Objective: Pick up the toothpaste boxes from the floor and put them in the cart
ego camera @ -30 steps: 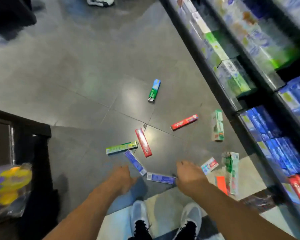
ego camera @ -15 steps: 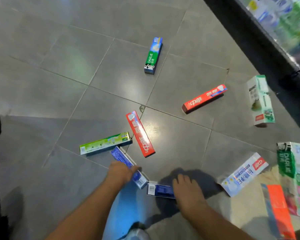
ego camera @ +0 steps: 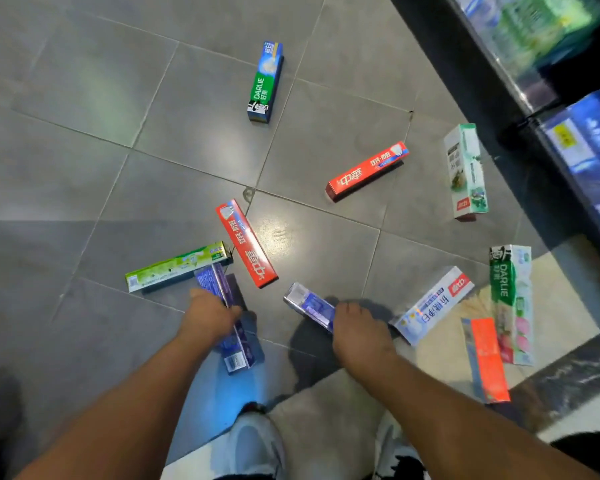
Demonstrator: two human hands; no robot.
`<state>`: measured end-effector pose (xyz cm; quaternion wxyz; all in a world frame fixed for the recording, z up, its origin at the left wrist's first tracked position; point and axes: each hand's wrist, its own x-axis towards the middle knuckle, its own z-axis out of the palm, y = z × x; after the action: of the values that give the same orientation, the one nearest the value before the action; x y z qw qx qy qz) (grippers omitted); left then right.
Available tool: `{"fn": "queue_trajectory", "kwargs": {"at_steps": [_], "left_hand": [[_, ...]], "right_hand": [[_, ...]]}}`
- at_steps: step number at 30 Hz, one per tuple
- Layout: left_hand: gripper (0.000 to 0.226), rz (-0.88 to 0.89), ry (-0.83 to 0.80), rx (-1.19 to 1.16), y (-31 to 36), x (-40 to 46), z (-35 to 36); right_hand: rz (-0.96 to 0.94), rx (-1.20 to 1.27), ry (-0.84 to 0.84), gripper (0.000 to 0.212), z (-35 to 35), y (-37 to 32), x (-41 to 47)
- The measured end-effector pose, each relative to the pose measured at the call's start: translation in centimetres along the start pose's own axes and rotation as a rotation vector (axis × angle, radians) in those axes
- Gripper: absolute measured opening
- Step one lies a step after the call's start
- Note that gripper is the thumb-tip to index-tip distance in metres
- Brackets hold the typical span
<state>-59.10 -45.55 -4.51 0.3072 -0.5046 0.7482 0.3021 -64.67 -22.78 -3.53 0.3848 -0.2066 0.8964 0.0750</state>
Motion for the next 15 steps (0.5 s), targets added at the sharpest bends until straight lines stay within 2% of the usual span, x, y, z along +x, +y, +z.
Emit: {"fn": "queue_trajectory", "kwargs": {"at_steps": [4, 8, 12, 15], "left_hand": [[0.054, 0.134, 0.030, -0.024, 3.5, -8.5, -7.3], [0.051, 0.234, 0.015, -0.045, 7.1, -17.9, -17.2], [0.046, 0.310, 0.028, -0.024, 10.9, -29.3, -28.6], [0.039, 0.361, 0.033, -0.003, 13.7, -37.7, -36.6]], "right_hand": [[0.034, 0.131, 0.071, 0.029, -9.0, 0.6, -5.6], [0.108, 0.364, 0.086, 0.030, -20.8, 0.2, -13.9], [0.099, 0.465, 0.144, 0.041, -33.4, 0.8, -23.9], [0.085, 0.474, 0.194, 0.030, -42.0, 1.7, -31.1]]}}
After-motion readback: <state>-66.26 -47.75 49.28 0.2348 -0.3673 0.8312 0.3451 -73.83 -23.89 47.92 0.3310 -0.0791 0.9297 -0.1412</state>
